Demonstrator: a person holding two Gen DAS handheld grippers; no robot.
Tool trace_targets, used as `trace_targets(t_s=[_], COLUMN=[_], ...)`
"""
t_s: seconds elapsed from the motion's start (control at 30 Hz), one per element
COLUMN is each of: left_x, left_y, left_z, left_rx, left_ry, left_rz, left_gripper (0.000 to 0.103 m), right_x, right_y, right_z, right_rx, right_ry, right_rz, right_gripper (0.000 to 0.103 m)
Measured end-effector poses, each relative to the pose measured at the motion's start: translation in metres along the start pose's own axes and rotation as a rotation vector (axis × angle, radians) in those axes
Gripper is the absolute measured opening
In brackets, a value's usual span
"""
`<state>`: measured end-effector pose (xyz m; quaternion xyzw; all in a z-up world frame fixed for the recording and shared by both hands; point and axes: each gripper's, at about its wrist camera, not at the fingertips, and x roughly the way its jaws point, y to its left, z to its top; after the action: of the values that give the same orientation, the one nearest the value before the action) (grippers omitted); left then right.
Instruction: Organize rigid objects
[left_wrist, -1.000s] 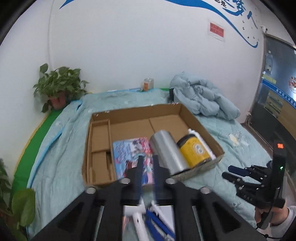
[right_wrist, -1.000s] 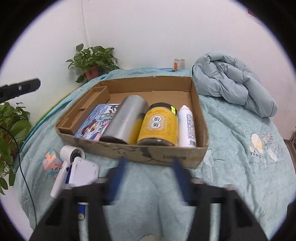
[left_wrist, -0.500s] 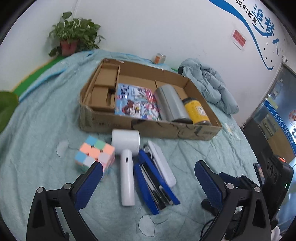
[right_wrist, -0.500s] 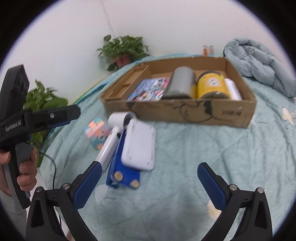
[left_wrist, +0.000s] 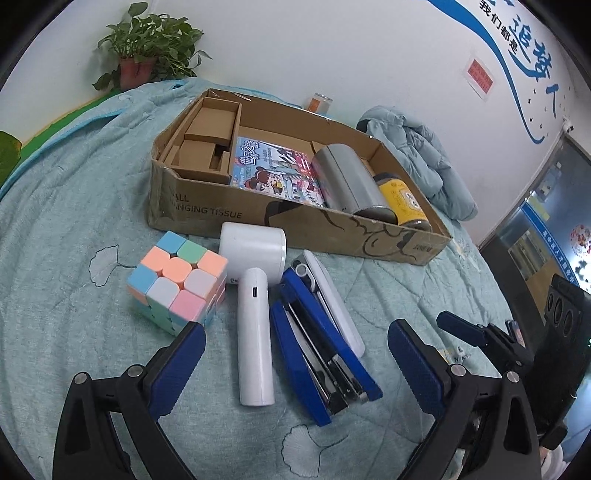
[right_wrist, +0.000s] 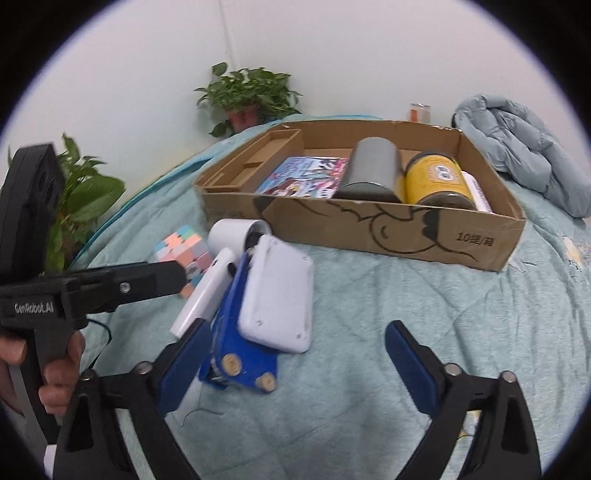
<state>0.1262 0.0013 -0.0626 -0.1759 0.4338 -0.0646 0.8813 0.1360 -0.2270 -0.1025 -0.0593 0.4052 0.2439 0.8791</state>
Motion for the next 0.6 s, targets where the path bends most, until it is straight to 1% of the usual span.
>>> trace_targets(t_s=[0.03,0.1,0.2,0.3,0.4,0.5,0.57,0.6], left_x=[0.003,0.006,0.012,0.014,0.012,0.012,0.011,0.011], left_y=[0.0,0.002,0.007,0.01,0.014,0.015,0.015,0.015], left_z=[0.002,0.007,0.01,0.012,0.013,0.014,0.015,0.016], left_rx=[-0.001,-0.002,-0.017,-0.021,-0.024,-0.02,-0.021,-0.022], left_ry=[0.0,0.003,0.014,0.018,0.02,0.025,0.025,0.025], left_rz=[-0.001,0.002,0.004,0.005,-0.001,0.001,0.0,-0.001], left_gripper=[0.099,0.098,0.098,0.098,0.098,0.098,0.098,0.098], right_x=[0.002,0.007,0.018,0.032,0.043,0.05,0.053,0.054], right_y=[-0.002,-0.003,0.001,0.007,0.014,0.008,0.008,0.009], right_z=[0.002,0.005,0.007,0.006,0.005,0.008,0.009,0.01], right_rx=[0.004,-0.006,-0.036,-0.035,-0.062,-0.043,-0.046,-0.05], right_ry=[0.007,0.019,0.046,0.093,0.1,0.106,0.101,0.101], right_rz=[-0.01,-0.022,-0.001,0.053,0.049,0.074,0.064,0.06], right_gripper=[0.081,0.074,0.074,0.071,0.067,0.067,0.066,0.063])
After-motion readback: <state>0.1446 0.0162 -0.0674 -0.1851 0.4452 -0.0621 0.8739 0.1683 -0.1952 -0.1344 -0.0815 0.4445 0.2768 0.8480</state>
